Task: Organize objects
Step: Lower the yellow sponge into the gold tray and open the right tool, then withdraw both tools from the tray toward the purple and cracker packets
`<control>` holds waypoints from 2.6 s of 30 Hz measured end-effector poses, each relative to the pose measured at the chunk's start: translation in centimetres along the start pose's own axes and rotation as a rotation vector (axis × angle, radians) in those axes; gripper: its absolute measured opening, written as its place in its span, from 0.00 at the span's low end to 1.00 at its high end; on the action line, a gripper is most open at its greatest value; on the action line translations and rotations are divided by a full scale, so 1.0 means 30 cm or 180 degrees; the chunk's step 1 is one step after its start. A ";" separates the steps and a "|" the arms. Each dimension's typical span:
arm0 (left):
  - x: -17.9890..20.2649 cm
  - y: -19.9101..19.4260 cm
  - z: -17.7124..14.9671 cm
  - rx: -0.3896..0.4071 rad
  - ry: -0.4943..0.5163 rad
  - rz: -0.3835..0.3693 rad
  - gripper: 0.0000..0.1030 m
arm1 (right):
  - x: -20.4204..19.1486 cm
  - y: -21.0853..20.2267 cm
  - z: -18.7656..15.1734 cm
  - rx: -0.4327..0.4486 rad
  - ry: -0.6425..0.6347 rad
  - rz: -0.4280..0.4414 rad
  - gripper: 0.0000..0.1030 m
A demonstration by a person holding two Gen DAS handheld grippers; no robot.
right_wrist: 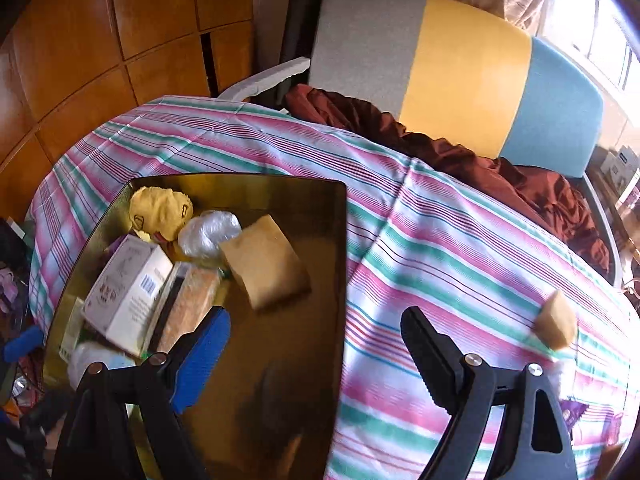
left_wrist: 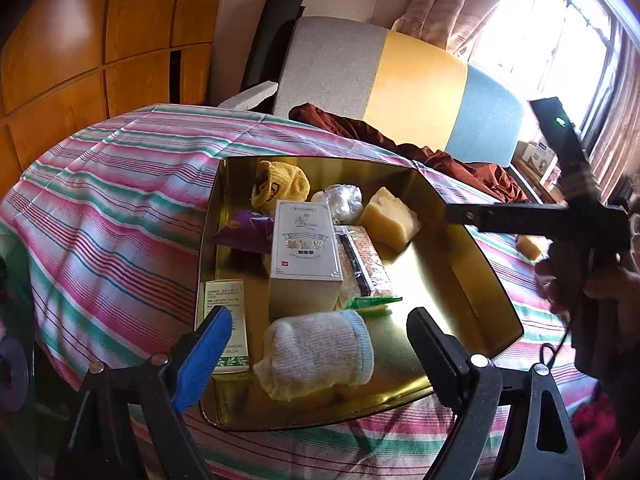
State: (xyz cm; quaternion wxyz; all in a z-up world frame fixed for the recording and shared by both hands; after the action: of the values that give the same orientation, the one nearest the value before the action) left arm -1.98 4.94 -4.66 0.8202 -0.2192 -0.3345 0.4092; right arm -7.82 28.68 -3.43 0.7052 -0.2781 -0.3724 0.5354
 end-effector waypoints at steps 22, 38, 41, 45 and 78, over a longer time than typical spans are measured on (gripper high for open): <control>0.164 0.019 0.021 -0.0063 0.0372 -0.0125 0.87 | 0.933 -0.021 -0.473 -0.0631 0.1923 -0.0971 0.86; 0.577 0.192 0.093 -0.0357 0.0972 -0.0717 0.87 | 1.152 0.014 -0.702 -0.0913 0.3442 -0.0699 0.86; 0.664 0.252 0.095 -0.0523 0.1002 -0.0922 0.85 | 1.149 0.005 -0.701 -0.0860 0.3470 -0.0652 0.86; 0.772 0.340 0.079 -0.0742 0.1044 -0.1114 0.85 | 1.154 -0.005 -0.703 -0.0794 0.3523 -0.0591 0.86; 1.144 0.978 -0.001 -0.1794 0.0544 -0.1499 0.31 | 1.168 0.007 -0.707 -0.0746 0.3663 -0.0264 0.87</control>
State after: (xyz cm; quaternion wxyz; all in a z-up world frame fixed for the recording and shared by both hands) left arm -2.21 49.70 -10.60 0.8242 -0.3867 -0.4055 0.0816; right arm 14.76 62.60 -7.68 0.7789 -0.5852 0.0029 0.2256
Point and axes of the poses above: each gripper's, at about its wrist camera, not at the fingertips, and y roughly the way its jaws point, x to its right, z to its top, the point moved 1 cm from there along y, roughly the way its jaws point, and after that the axes turned 14 degrees about -z, right-handed, at the moved point
